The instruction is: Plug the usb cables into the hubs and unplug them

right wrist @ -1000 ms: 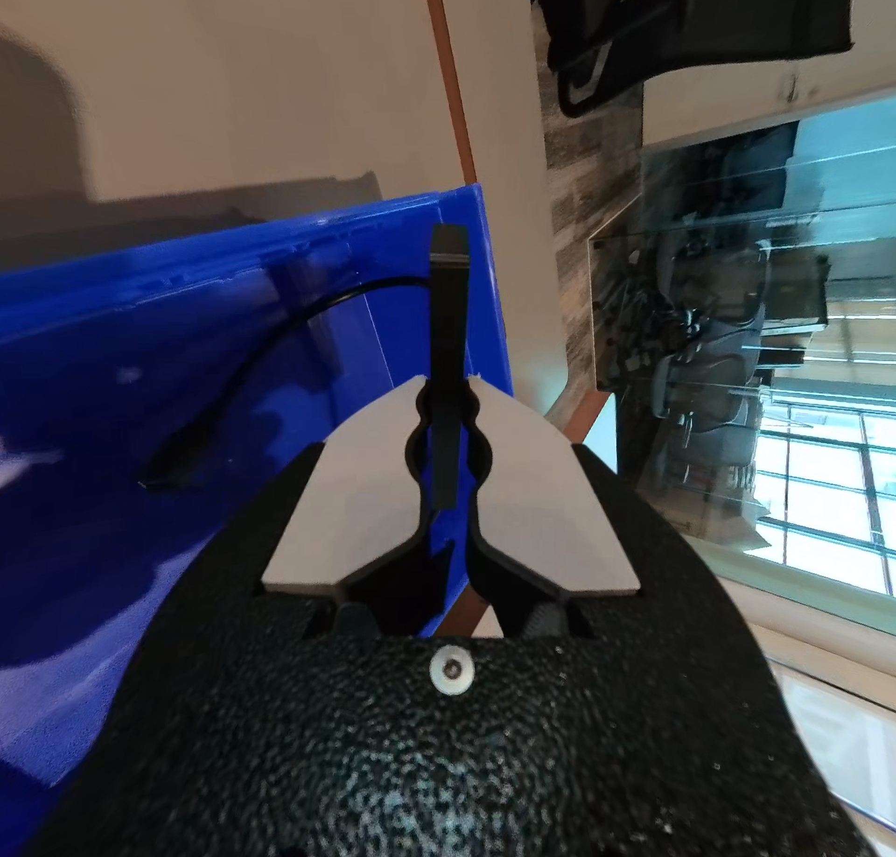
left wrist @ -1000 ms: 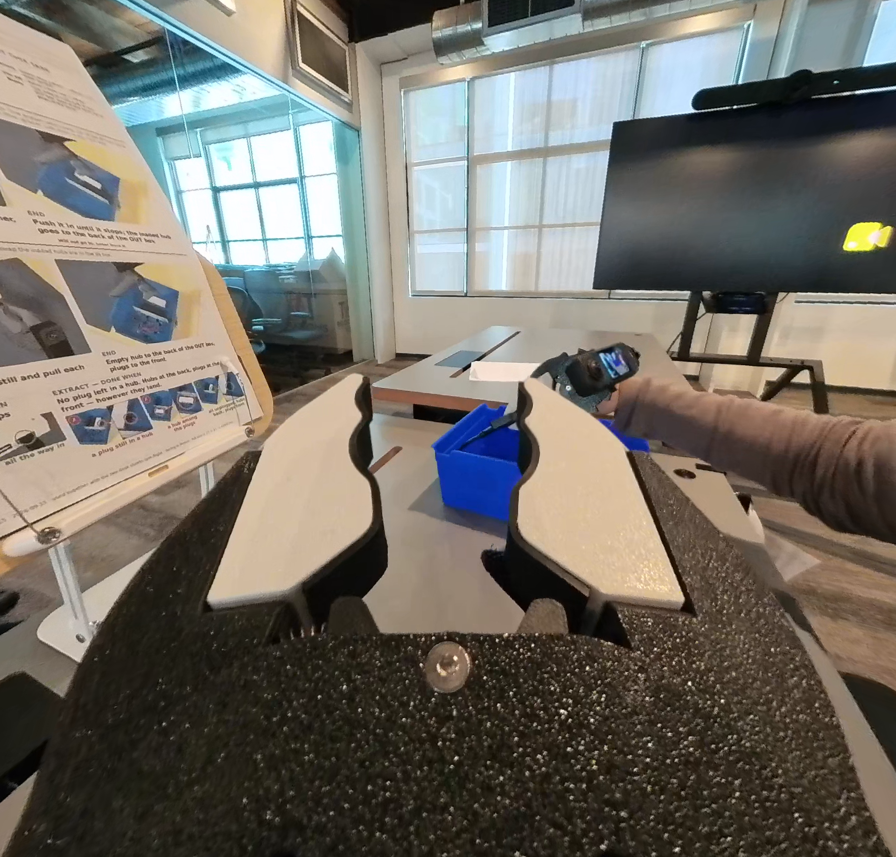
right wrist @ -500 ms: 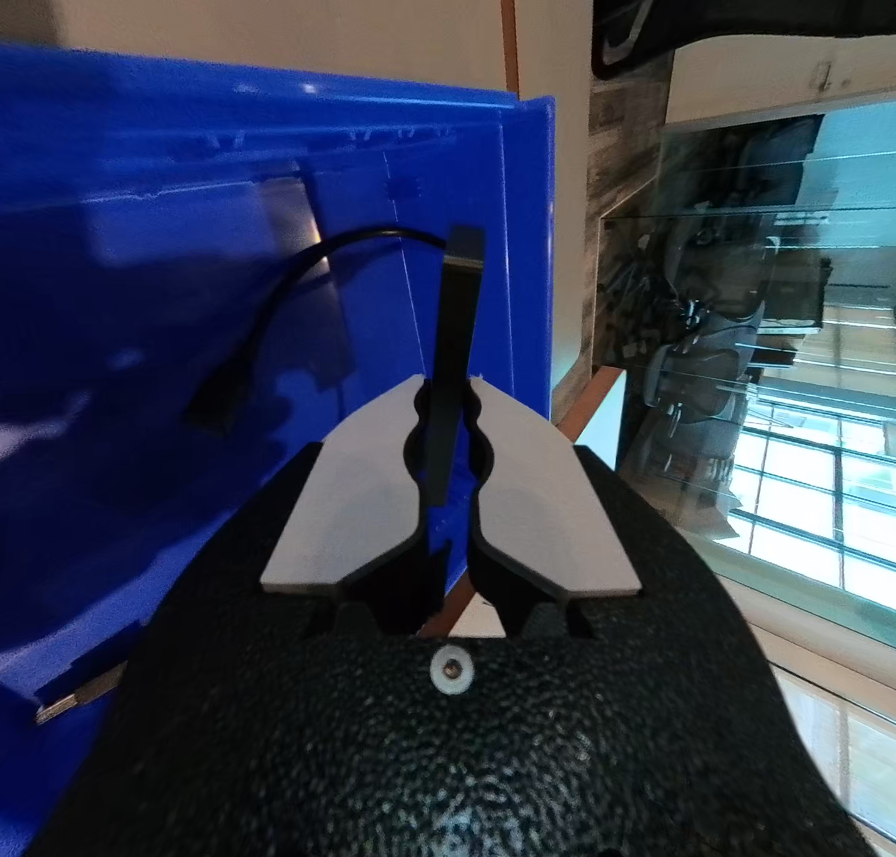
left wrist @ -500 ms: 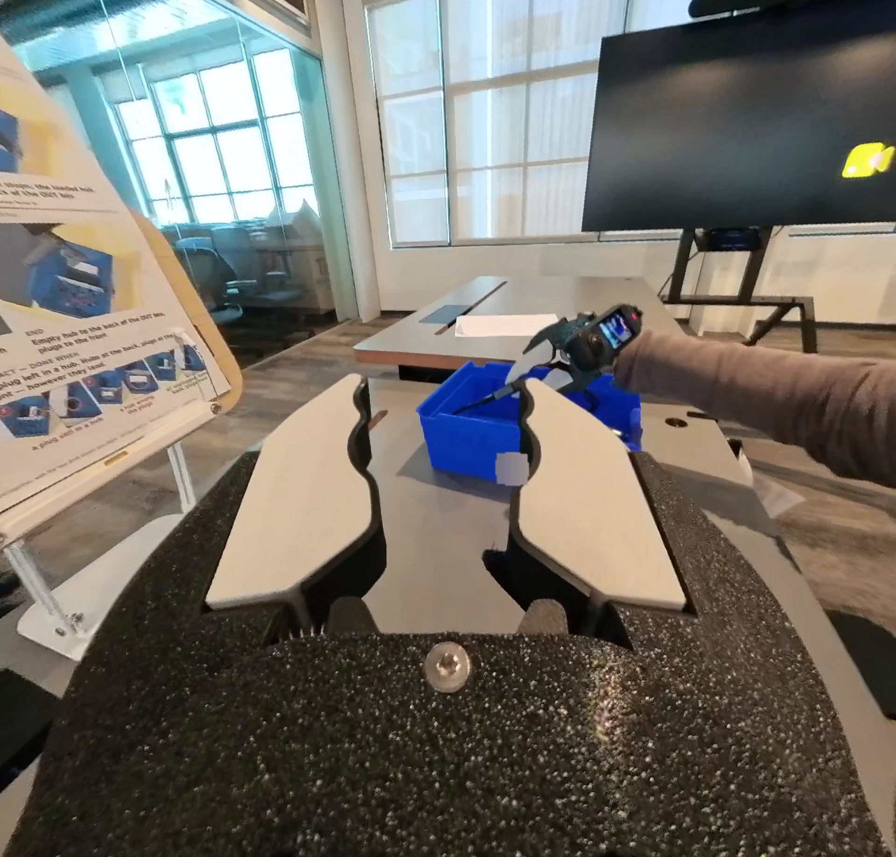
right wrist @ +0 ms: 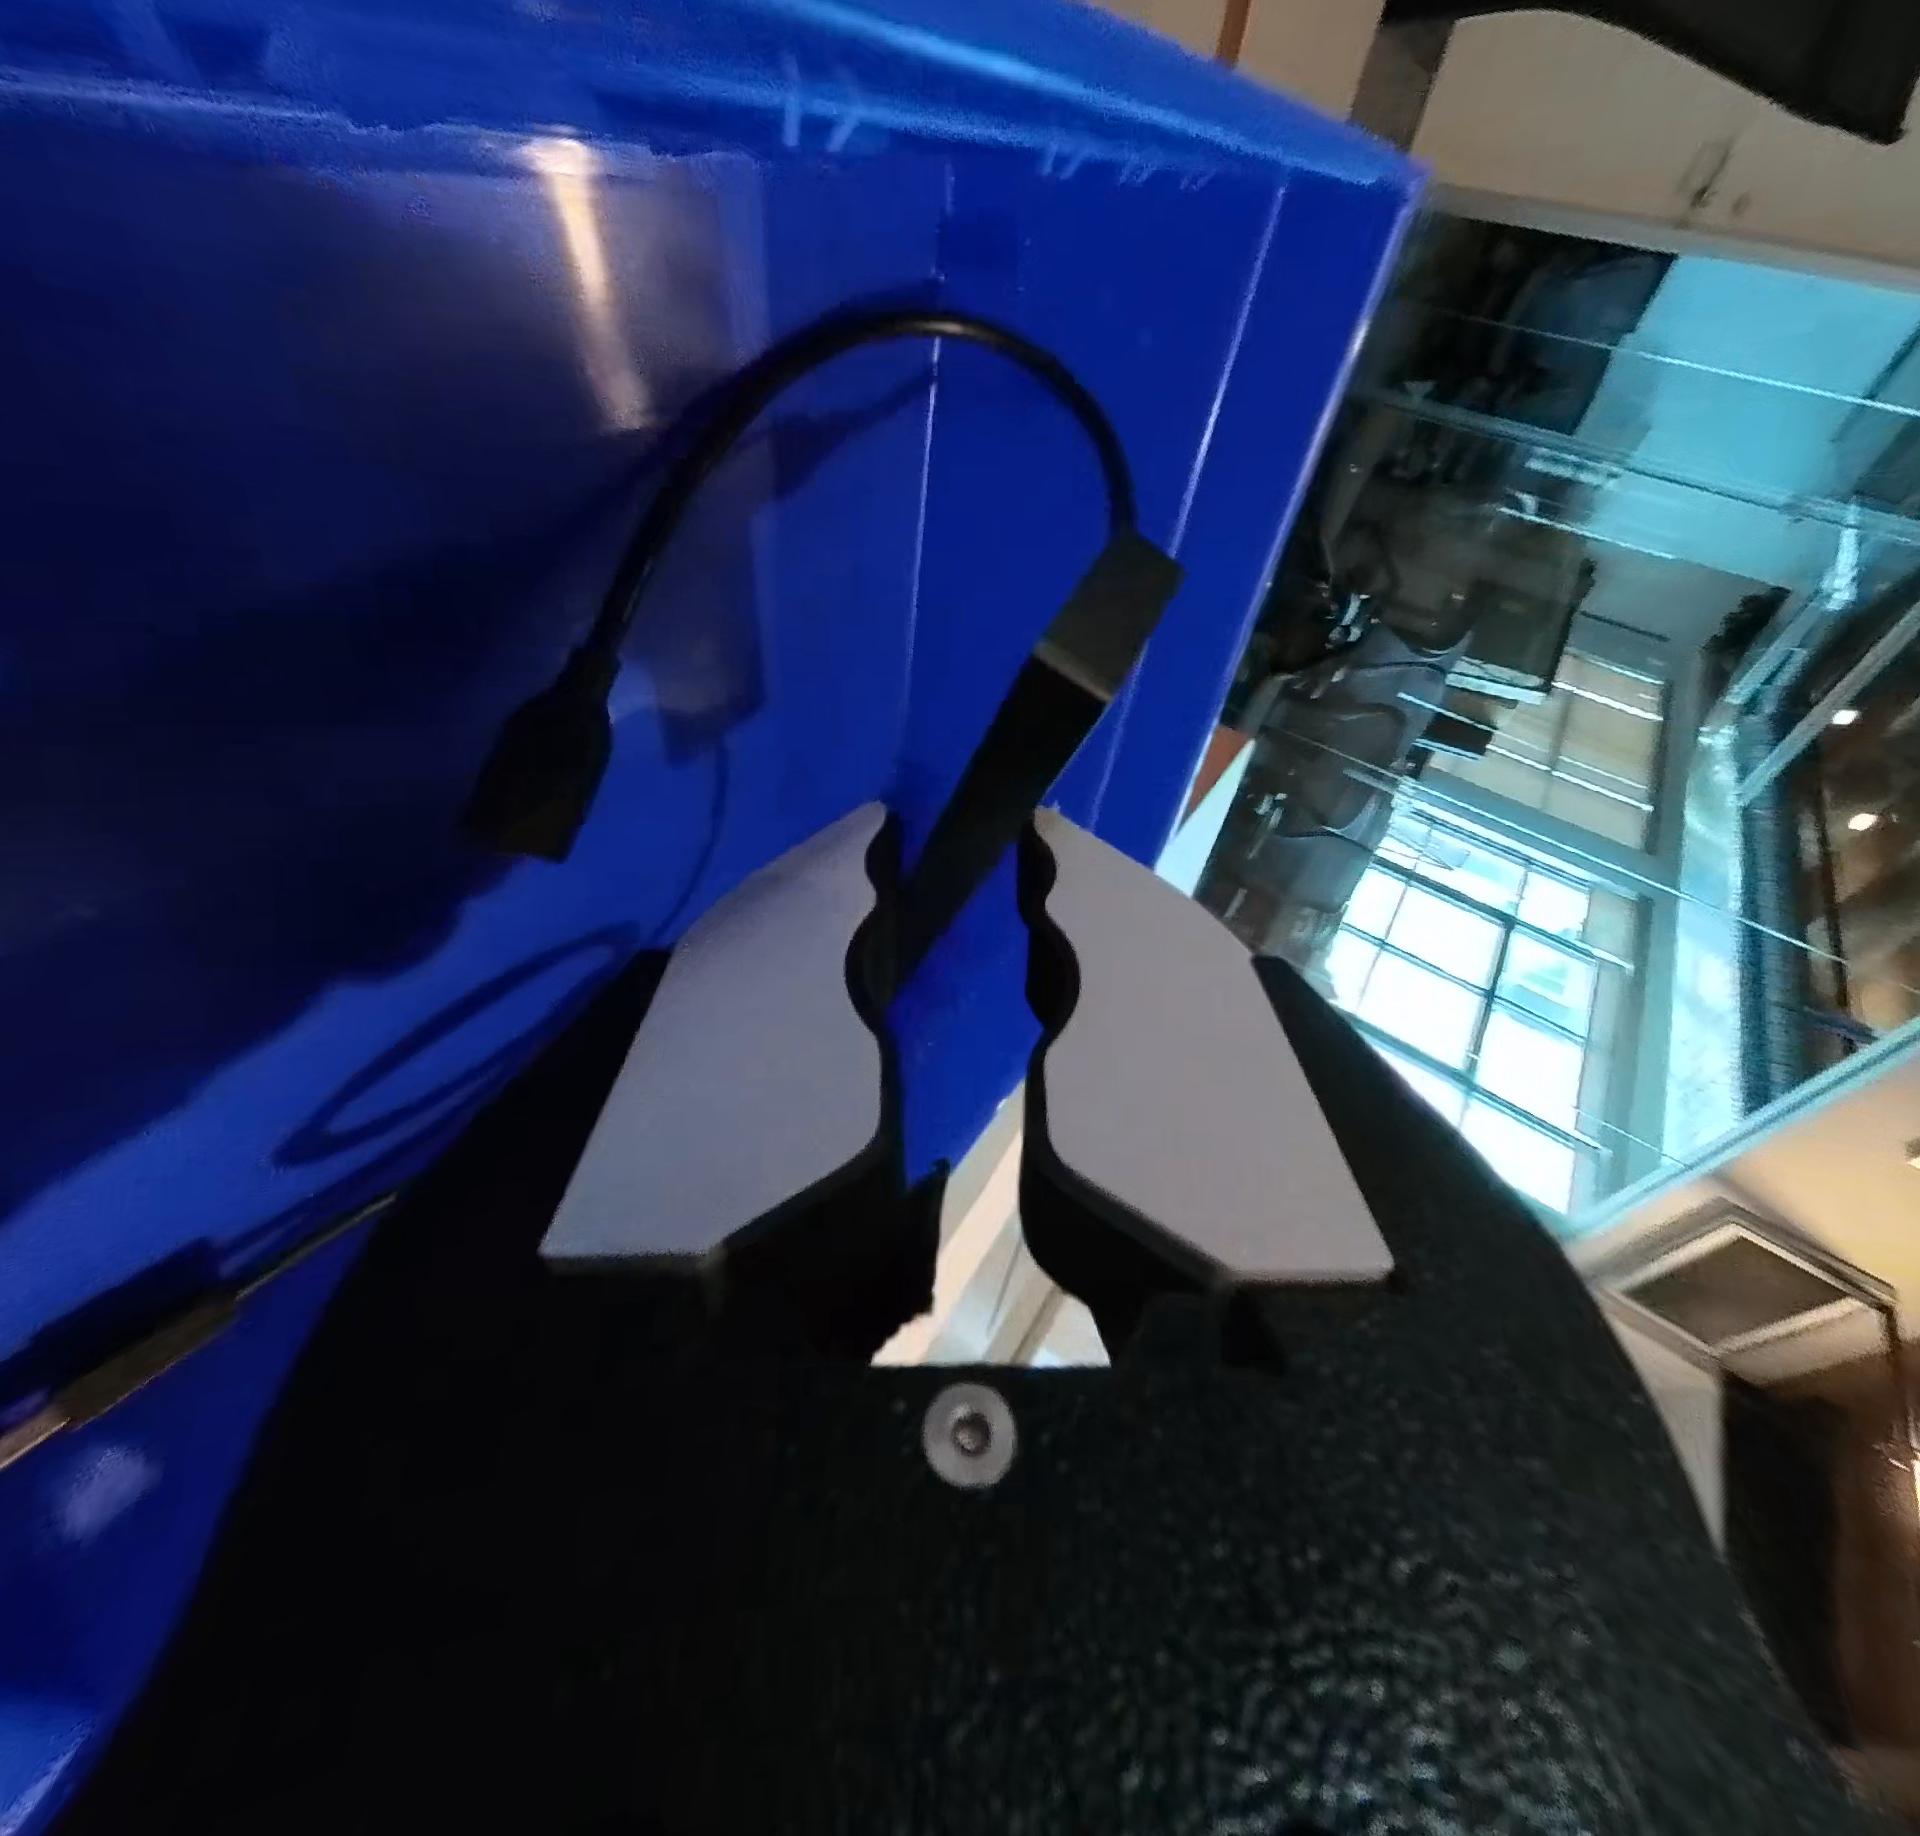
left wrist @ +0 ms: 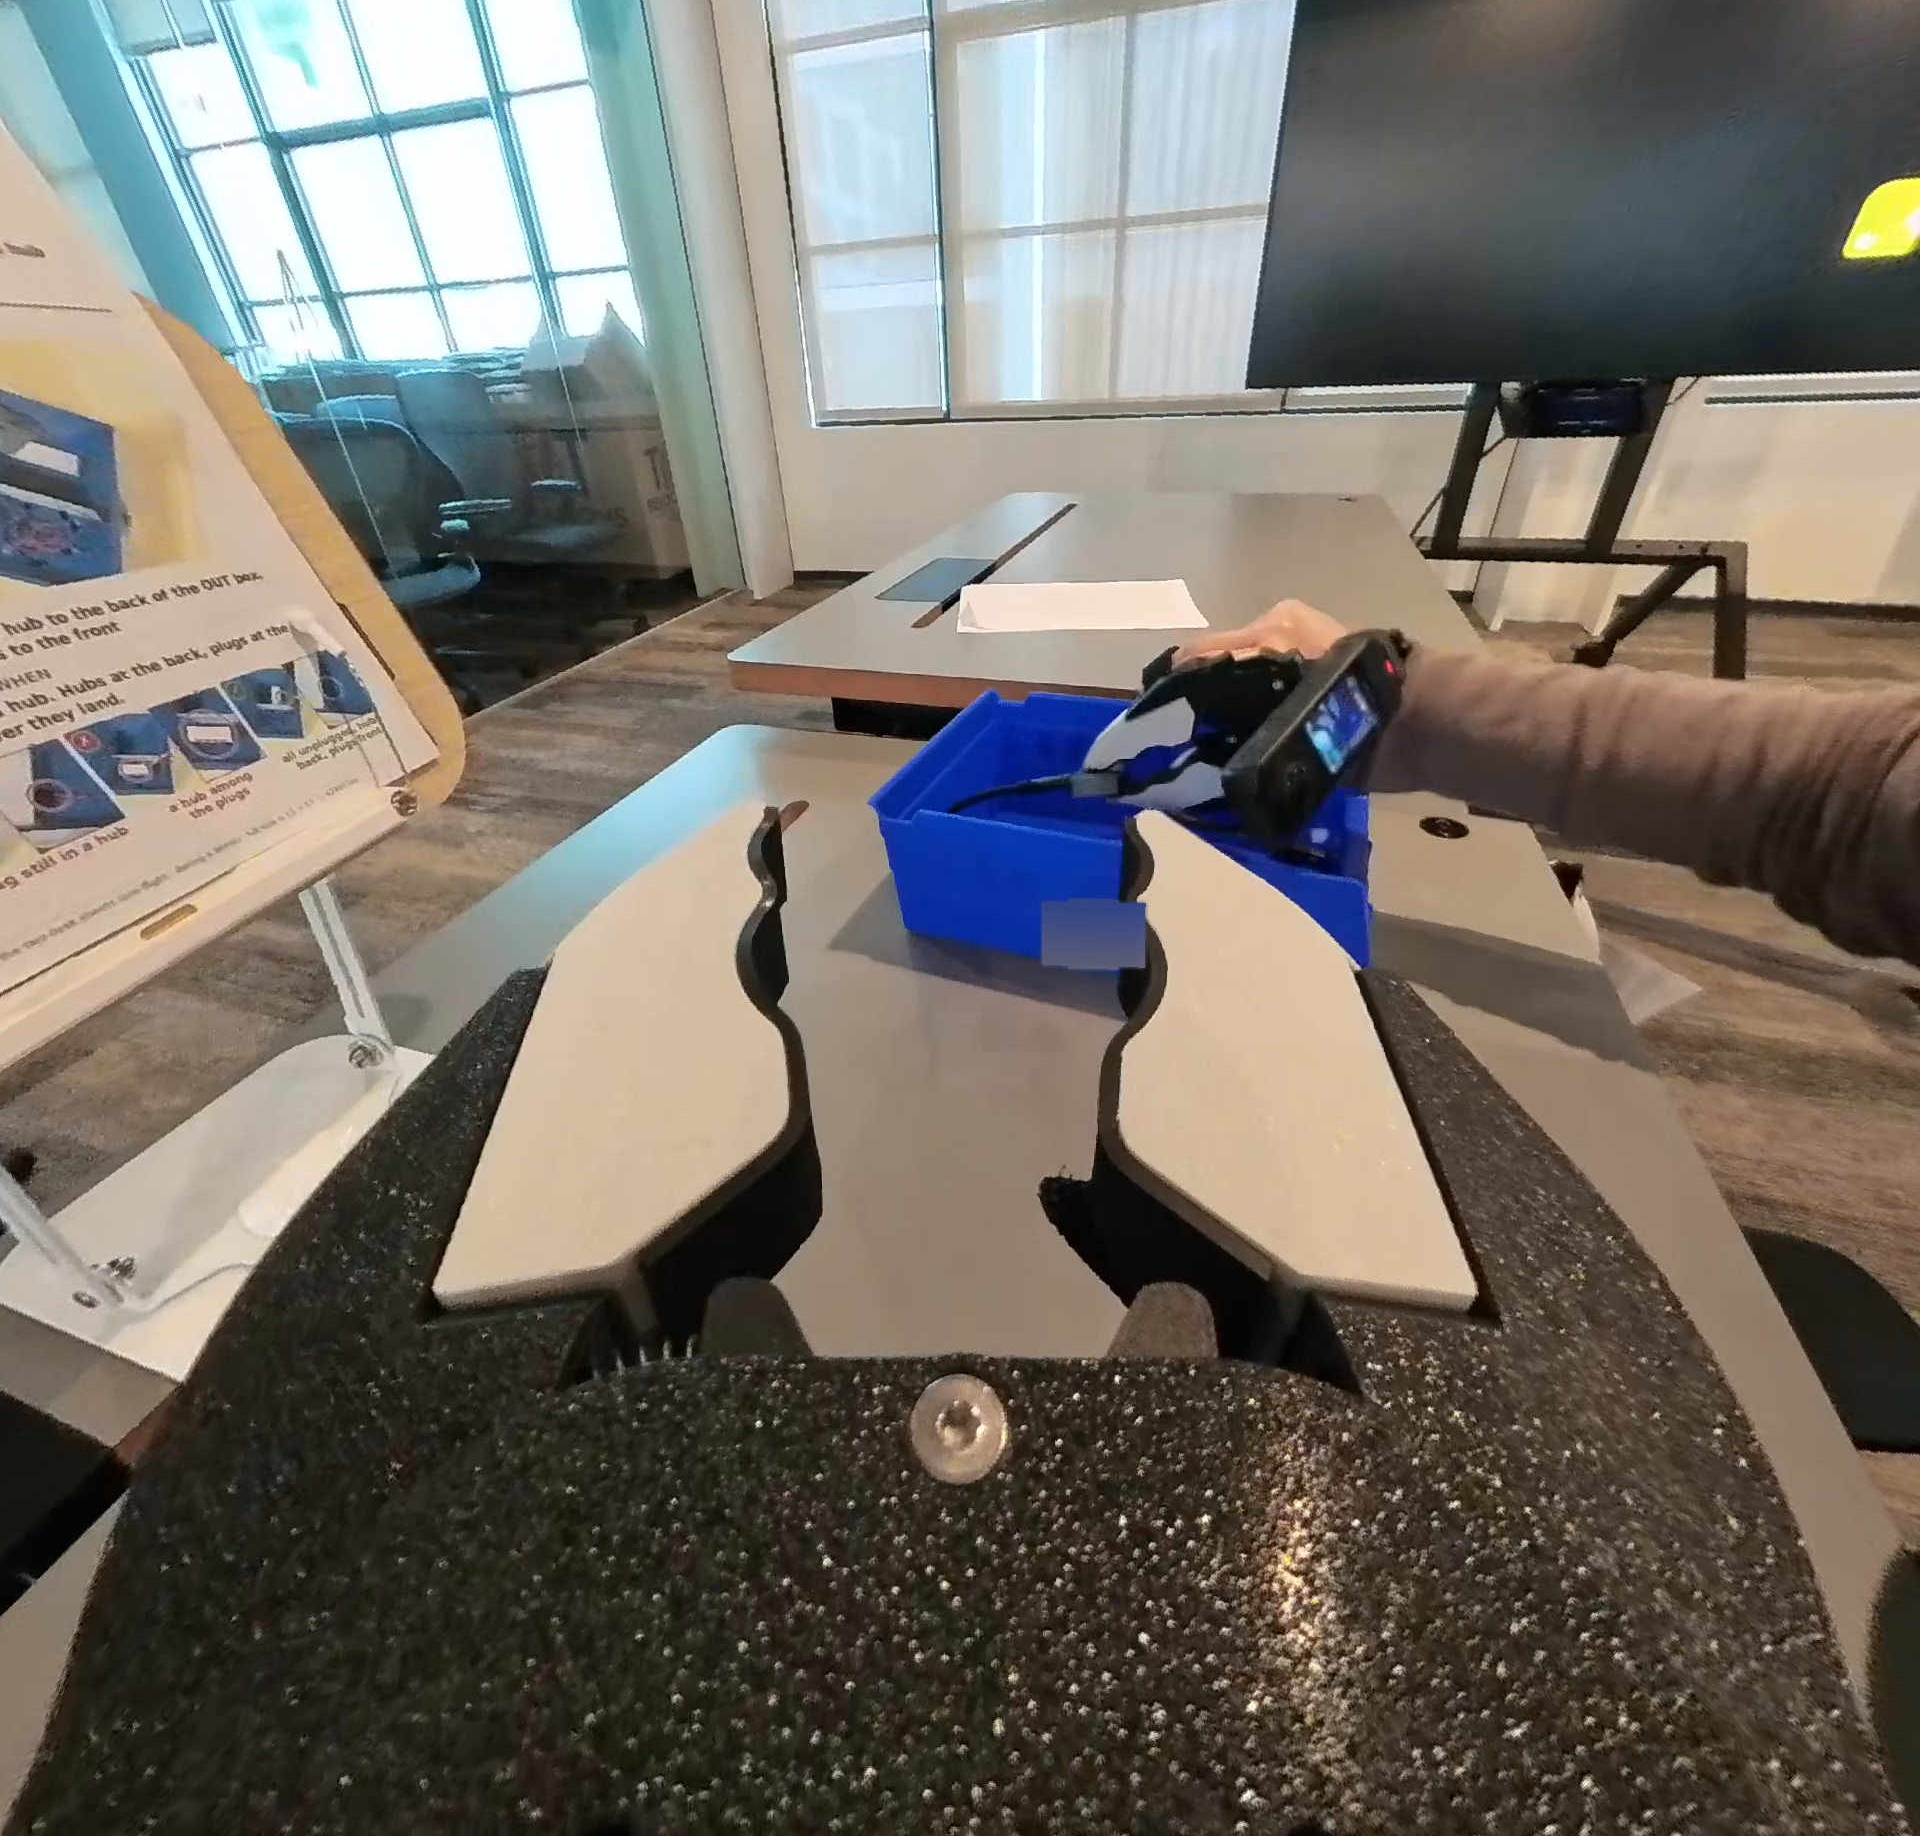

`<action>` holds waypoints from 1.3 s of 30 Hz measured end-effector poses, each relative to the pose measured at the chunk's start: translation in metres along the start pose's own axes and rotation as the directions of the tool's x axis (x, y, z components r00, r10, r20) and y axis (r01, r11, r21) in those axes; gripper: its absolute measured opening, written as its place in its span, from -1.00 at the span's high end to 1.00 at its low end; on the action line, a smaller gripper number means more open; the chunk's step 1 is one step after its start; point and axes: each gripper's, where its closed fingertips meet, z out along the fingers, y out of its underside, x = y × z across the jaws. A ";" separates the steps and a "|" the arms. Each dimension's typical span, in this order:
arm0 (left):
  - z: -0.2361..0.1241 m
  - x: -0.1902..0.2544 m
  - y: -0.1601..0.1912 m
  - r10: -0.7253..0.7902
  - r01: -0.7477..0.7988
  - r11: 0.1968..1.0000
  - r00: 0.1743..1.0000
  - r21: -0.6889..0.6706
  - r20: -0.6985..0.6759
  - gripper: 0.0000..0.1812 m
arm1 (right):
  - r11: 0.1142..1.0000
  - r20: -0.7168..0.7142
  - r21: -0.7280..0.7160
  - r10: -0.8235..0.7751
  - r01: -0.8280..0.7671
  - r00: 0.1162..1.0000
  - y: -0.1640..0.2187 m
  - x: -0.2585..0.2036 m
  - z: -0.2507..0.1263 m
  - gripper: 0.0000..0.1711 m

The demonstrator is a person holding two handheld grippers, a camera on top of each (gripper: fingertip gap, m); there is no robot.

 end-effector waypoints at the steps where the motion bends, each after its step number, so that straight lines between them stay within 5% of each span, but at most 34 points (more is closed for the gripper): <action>1: -0.001 -0.001 0.000 -0.003 0.003 1.000 1.000 0.003 0.001 0.32 | 1.000 0.025 0.009 0.017 -0.017 1.000 0.001 -0.001 -0.001 0.74; 9: -0.010 -0.009 -0.005 -0.029 0.029 0.999 0.999 0.028 0.015 0.31 | 0.957 0.232 0.071 0.258 -0.281 0.938 -0.001 0.003 -0.019 0.58; 16: -0.019 -0.013 -0.010 -0.035 0.033 0.998 0.999 0.048 0.033 0.30 | 0.940 0.406 -0.055 0.329 -0.336 0.853 0.017 -0.008 -0.042 0.44; 24: -0.035 -0.022 -0.018 -0.043 0.038 0.996 0.997 0.077 0.063 0.29 | 0.814 0.377 -0.111 0.566 -0.571 0.733 0.044 0.022 -0.085 0.52; 26: -0.040 -0.026 -0.020 -0.040 0.034 0.996 0.996 0.086 0.078 0.29 | 0.749 0.330 -0.013 0.629 -0.663 0.704 0.040 0.049 -0.106 0.55; 33: -0.061 -0.041 -0.027 -0.083 0.063 0.989 0.985 0.133 0.152 0.29 | 0.399 0.308 0.595 0.689 -0.698 0.656 -0.074 0.154 -0.216 0.62; 39: -0.082 -0.048 -0.030 -0.050 0.022 0.993 0.969 0.119 0.240 0.29 | 0.179 0.385 0.787 0.605 -0.590 0.697 -0.196 0.173 -0.254 0.63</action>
